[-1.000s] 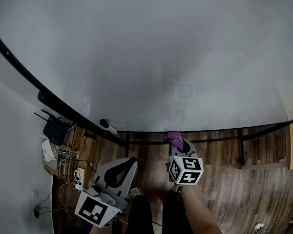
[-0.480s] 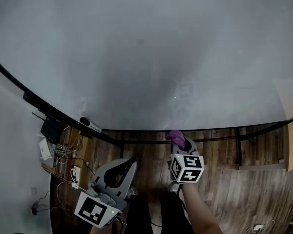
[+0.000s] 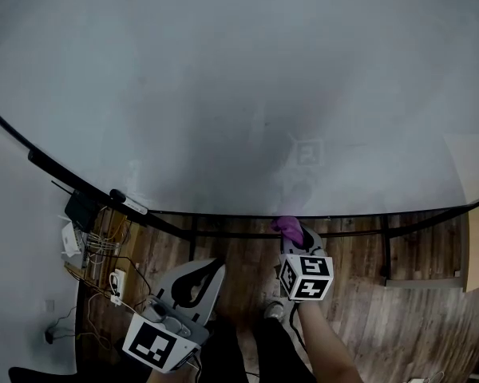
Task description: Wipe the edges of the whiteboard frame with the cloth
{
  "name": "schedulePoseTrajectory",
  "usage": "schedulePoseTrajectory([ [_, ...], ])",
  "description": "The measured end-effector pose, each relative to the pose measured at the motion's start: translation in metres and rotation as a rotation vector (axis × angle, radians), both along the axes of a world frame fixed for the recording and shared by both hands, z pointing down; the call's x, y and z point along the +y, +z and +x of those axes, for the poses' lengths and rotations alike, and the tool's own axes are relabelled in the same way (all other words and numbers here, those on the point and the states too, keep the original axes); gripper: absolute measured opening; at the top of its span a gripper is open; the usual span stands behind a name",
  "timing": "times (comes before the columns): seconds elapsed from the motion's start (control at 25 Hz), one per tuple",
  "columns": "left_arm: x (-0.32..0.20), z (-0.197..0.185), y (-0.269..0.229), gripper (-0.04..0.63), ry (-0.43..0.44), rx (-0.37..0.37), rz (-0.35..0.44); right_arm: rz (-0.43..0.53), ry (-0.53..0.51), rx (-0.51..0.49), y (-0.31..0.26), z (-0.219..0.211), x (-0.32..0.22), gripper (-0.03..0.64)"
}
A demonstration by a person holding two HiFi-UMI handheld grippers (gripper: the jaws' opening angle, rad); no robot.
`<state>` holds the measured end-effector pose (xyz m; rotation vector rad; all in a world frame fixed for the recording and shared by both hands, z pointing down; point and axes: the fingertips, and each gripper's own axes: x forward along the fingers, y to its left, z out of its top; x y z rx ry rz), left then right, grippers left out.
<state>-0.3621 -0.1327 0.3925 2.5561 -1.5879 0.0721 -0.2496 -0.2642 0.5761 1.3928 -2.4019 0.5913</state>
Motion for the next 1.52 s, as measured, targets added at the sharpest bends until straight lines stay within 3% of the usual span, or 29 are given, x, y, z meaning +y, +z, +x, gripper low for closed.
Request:
schedulePoseTrajectory([
  [0.16,0.0,0.024,-0.002,0.017,-0.01,0.008,-0.018,-0.003,-0.006,-0.002,0.0,0.021,-0.004,0.049],
  [0.56,-0.001,0.056,-0.009,0.017,-0.022,-0.02,0.02,-0.01,0.015,0.007,0.003,0.064,-0.014,0.049],
  [0.68,0.001,0.062,-0.009,0.017,-0.01,-0.012,-0.01,-0.013,0.018,0.015,0.002,0.067,-0.012,0.049],
  [1.2,-0.025,0.054,-0.013,0.017,0.134,-0.015,0.011,-0.033,0.108,0.049,-0.002,0.071,-0.01,0.049],
  [1.52,-0.035,0.049,-0.016,0.017,0.144,-0.006,0.017,-0.036,0.113,0.058,-0.003,0.072,-0.011,0.049],
])
